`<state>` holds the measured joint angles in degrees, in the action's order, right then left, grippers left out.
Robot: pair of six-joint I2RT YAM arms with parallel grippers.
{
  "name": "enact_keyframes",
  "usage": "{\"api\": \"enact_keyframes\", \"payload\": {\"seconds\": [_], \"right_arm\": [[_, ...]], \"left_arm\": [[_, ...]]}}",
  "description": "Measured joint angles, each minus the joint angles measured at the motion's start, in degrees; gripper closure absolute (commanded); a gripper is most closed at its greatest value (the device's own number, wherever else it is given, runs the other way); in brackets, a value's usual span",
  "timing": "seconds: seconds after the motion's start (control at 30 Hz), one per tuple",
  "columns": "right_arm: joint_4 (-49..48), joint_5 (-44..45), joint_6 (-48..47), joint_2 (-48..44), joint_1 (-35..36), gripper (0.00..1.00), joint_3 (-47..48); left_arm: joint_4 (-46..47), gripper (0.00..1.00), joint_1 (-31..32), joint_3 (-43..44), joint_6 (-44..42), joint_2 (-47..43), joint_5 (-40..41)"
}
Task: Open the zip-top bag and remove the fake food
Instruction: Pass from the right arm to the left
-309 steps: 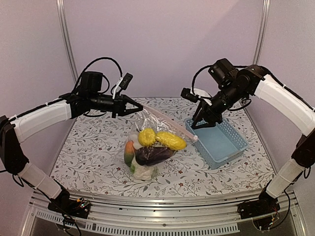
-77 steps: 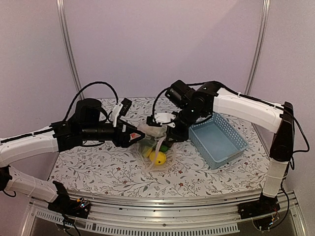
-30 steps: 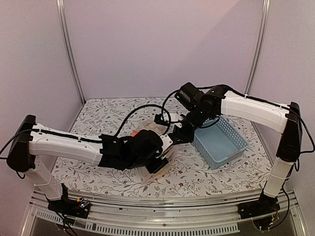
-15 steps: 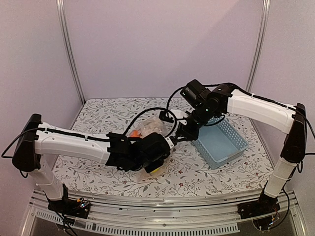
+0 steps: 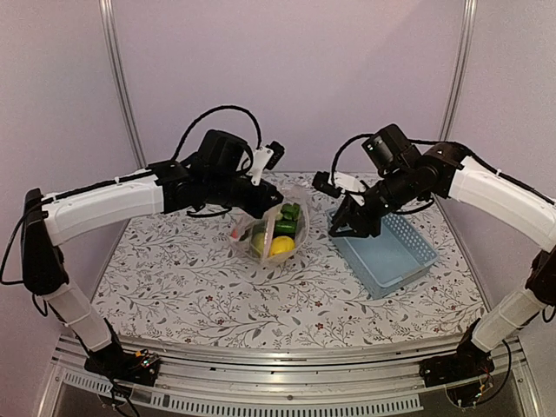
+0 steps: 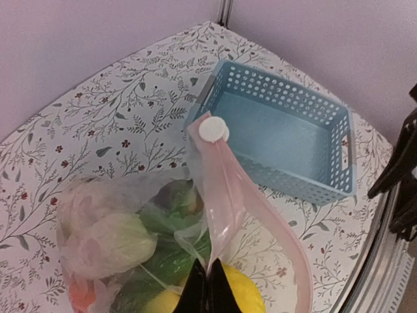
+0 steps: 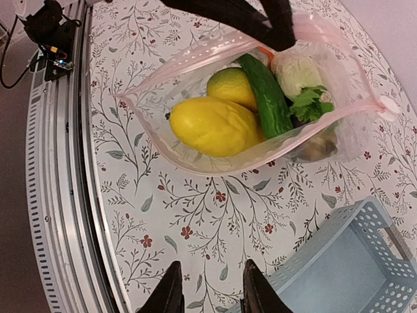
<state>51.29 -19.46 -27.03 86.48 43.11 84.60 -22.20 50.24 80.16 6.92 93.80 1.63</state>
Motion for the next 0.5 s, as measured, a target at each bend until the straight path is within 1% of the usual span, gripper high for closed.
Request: {"api": "enact_keyframes", "payload": {"seconds": [0.07,0.17,0.3,0.5], "right_arm": [[-0.6,-1.0,-0.2,0.4,0.0,0.71,0.6],[-0.4,-2.1,-0.3,3.8,0.5,0.74,5.7],[-3.6,-2.1,0.9,10.3,2.0,0.75,13.2],[-6.1,-0.7,4.1,19.0,3.9,0.76,19.0]], "left_arm": [[3.2,1.0,-3.3,1.2,4.1,0.3,-6.9],[6.6,1.0,-6.8,1.1,7.3,1.6,-12.3],[10.4,1.0,-9.2,0.1,10.2,4.1,-17.5],[18.3,1.0,-11.9,-7.2,15.4,4.1,-23.6]]}}
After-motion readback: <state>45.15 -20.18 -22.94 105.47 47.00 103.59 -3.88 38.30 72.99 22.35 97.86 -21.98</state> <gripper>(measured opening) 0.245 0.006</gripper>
